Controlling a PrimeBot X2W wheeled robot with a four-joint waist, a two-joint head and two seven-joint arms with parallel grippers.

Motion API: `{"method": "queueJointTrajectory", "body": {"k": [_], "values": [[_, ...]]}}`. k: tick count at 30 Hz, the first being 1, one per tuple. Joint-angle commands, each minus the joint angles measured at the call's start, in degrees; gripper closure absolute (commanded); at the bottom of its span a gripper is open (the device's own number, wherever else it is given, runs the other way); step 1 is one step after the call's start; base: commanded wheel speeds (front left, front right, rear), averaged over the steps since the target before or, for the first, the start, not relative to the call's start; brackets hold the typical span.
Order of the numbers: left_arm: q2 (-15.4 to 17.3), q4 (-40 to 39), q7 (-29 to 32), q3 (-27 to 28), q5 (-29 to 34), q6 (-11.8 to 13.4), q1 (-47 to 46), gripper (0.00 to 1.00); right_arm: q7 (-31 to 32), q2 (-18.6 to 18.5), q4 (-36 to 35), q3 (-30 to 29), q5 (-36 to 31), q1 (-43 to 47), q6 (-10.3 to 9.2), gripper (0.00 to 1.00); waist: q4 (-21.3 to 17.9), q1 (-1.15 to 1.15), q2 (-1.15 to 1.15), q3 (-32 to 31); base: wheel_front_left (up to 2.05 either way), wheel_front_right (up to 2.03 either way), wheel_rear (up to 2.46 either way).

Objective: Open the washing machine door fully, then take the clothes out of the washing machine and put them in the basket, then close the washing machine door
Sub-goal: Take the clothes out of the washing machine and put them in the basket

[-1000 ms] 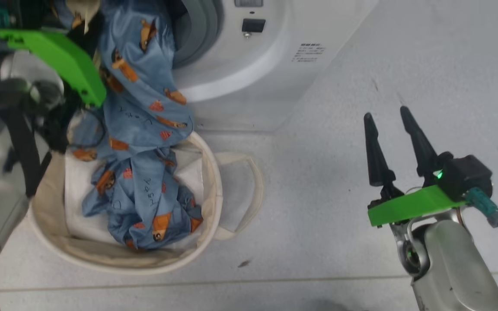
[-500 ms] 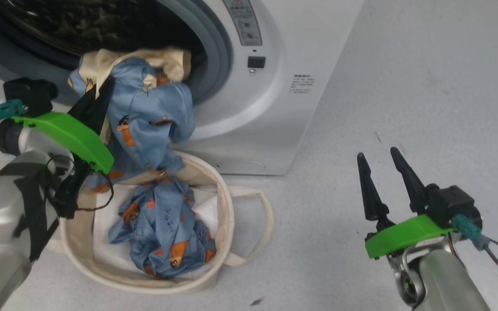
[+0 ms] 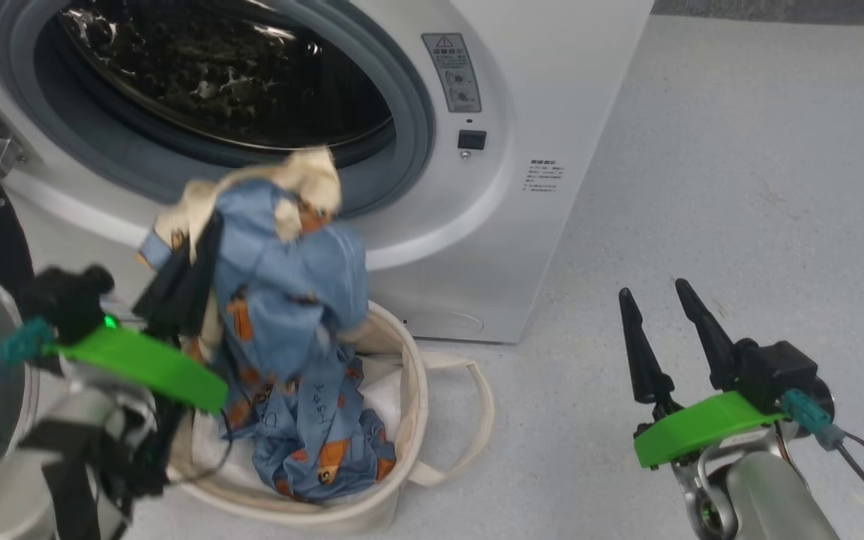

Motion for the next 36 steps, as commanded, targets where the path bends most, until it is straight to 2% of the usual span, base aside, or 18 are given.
{"method": "queueJointTrajectory", "body": {"k": [1,7,12,16,26,32,36], "values": [[2.9,-5.0,-0.7,4.2,1.2,1.0,0.6,1.00,-0.7,0.2,-1.5,1.2,0.1,0.6,0.43,0.00,0.2,0.00,0.00,-0.3,0.00,0.00,0.00],[2.8,-8.8,-0.7,5.3,2.7,2.9,7.4,1.00,-0.7,0.2,-1.6,1.4,0.1,0.4,0.43,0.00,0.2,0.00,0.00,-0.1,0.00,0.00,0.00],[1.3,-6.5,-0.7,5.3,3.2,2.2,8.7,1.00,-0.7,0.2,-1.8,1.3,0.0,0.1,0.43,0.00,0.0,0.00,0.00,0.5,0.00,0.00,0.00],[-1.2,-1.0,-0.7,7.1,4.5,0.8,7.7,1.00,-0.7,0.2,-2.0,1.3,-0.1,-0.4,0.43,0.00,-0.4,0.00,0.00,1.7,0.00,0.00,0.00],[-9.0,18.5,-0.7,10.7,6.9,-5.5,4.0,1.00,-0.7,0.2,-3.7,0.5,-0.7,-1.8,0.43,0.00,-2.0,0.00,0.00,6.4,0.00,0.00,0.00],[-12.0,32.3,-0.7,9.0,6.3,-6.5,-0.4,1.00,-0.7,0.2,-5.0,0.4,-1.0,-3.0,0.43,0.00,-3.3,0.00,0.00,10.0,0.00,0.00,0.00],[-12.9,37.7,-0.4,5.3,1.7,-6.5,-2.8,1.00,-0.7,0.2,-6.0,0.4,-1.1,-4.2,0.43,0.00,-4.3,0.00,0.00,12.7,0.00,0.00,0.00]]}}
